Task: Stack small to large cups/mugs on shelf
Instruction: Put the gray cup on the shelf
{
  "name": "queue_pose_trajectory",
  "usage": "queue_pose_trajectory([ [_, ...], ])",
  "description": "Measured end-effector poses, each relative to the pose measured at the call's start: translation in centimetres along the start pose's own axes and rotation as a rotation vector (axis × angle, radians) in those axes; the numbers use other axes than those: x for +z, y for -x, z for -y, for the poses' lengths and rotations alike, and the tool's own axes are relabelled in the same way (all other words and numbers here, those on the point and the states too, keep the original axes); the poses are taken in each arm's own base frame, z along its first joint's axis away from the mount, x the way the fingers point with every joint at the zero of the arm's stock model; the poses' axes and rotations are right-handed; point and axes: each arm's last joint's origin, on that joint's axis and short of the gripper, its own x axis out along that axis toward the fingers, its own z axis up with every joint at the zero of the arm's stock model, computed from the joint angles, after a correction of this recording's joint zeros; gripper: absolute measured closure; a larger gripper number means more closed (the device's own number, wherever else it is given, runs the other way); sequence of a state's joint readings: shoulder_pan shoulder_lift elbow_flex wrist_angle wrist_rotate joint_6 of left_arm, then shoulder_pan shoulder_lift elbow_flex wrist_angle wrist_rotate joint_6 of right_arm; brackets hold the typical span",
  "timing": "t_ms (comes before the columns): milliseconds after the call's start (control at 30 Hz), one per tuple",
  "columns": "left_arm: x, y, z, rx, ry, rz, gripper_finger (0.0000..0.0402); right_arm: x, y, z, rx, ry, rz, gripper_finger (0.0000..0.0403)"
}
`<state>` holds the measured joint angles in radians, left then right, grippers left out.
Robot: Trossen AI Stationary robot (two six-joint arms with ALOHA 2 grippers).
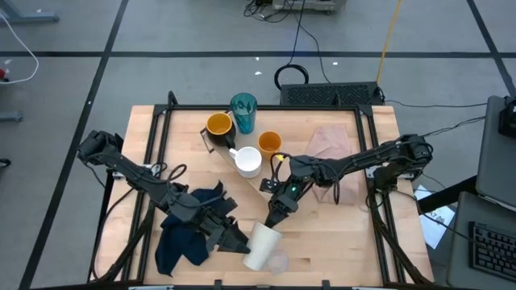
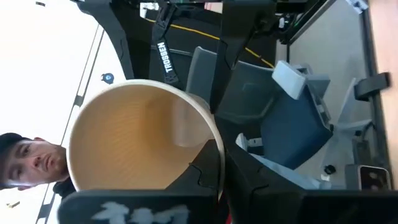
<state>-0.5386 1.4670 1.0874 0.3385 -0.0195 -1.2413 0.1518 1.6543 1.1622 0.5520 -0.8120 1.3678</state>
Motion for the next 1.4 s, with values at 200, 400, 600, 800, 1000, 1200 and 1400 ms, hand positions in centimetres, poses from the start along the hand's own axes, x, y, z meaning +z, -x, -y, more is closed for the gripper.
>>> queue_pose_trajectory([
  [200,-0.1,0.0,0.0,0.001,0.036,-0.020,0.0101,0.6,-0.4,0.8,0.042,0.004,0.008,0.0403],
  [400,0.0,0.0,0.1,-0.005,0.038,-0.009,0.0100,1.1,-0.1,0.3,0.066,0.021,0.049,0.0403],
  [600,0.0,0.0,0.0,0.002,0.040,-0.001,0.0078,1.2,-0.1,0.5,0.051,0.014,0.081,0.0403],
  [800,0.0,0.0,-0.1,0.012,0.040,0.019,0.0043,1.4,0.0,0.6,0.036,0.024,0.113,0.0403],
  [1000,0.0,0.0,-0.1,0.012,0.044,0.018,0.0041,1.4,0.0,0.6,0.036,0.014,0.110,0.0403],
  [1200,0.0,0.0,-0.1,0.019,0.054,0.014,0.0066,1.4,0.0,0.6,0.037,0.010,0.111,0.0403],
  [1400,0.0,0.0,-0.2,0.021,0.058,0.013,0.0102,1.4,0.0,0.6,0.041,0.007,0.110,0.0403],
])
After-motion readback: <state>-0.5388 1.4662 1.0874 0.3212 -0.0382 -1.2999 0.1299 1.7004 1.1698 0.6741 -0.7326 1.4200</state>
